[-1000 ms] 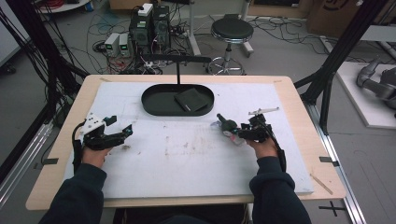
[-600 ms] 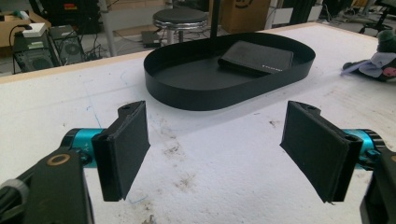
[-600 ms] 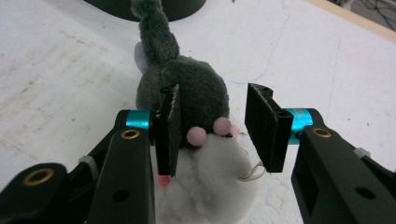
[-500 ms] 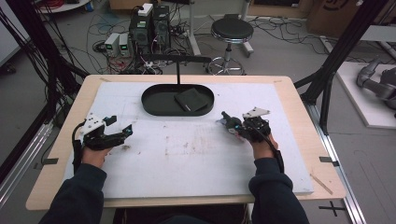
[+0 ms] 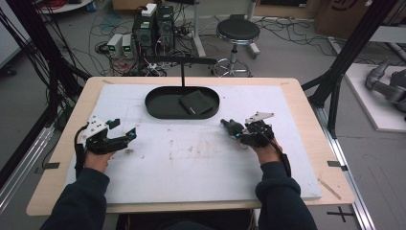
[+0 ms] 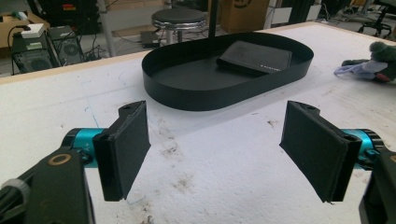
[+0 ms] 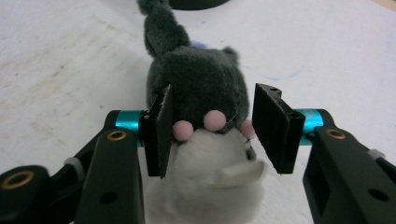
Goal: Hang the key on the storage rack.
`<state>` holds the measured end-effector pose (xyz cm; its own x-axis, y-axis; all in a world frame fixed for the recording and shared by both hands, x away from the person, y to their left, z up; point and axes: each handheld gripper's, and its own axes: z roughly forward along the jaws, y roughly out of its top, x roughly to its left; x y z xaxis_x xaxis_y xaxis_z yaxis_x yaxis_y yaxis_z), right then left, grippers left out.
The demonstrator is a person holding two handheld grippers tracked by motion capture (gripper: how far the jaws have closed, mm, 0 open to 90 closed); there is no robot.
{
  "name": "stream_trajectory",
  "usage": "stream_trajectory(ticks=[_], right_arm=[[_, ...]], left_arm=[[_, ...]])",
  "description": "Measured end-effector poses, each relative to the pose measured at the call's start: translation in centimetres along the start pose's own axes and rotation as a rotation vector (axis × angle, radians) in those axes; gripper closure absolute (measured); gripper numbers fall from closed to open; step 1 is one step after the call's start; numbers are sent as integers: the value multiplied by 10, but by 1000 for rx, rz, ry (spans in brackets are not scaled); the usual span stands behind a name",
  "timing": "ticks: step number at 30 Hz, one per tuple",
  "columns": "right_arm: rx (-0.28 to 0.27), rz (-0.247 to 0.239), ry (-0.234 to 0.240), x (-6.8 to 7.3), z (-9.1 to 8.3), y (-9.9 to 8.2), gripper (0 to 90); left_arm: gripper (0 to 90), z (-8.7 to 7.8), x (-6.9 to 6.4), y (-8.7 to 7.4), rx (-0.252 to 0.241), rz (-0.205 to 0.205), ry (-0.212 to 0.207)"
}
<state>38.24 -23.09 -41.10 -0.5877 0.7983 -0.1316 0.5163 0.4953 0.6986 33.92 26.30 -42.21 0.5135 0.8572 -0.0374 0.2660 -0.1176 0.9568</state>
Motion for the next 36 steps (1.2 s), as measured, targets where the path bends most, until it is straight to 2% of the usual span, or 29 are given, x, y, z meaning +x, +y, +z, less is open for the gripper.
stream_trajectory(ticks=[3, 5, 8, 10, 11, 12, 13, 14, 16, 19, 23, 30, 36], right_arm=[[34, -40, 19, 7, 9, 1, 439], [37, -59, 12, 11, 13, 2, 435], [46, -27, 32, 7, 14, 1, 405], [93, 4, 62, 4, 20, -2, 371], [117, -1, 53, 5, 23, -3, 392], [114, -29, 32, 7, 22, -1, 436], [98, -53, 5, 8, 20, 0, 450], [65, -47, -4, 9, 16, 2, 458], [30, -13, 27, 6, 11, 5, 460], [-8, 12, 46, 2, 6, 7, 460], [-108, 55, 79, -4, -6, 14, 459], [-169, 26, 105, -14, -20, 52, 458], [-193, 23, 100, -21, -26, 90, 459]], left_arm=[[233, 0, 0, 0, 0, -2, 1], [233, 0, 0, 0, 2, -2, -1], [233, 0, 1, 0, 5, 0, 0], [233, 0, 0, 0, 6, 3, -2], [233, 0, 0, 0, 6, 3, -3], [233, 0, 0, 0, 2, 0, -1], [233, -1, 0, 0, 2, 2, 0], [233, -1, 1, 0, 2, 2, 0], [233, -1, 2, 0, -1, -5, 0], [233, -1, 3, 0, -2, -8, 1], [234, -1, 3, 0, -6, -9, 0], [236, 0, 3, 0, -10, -9, -2], [236, -1, 4, 0, -16, -17, -2]])
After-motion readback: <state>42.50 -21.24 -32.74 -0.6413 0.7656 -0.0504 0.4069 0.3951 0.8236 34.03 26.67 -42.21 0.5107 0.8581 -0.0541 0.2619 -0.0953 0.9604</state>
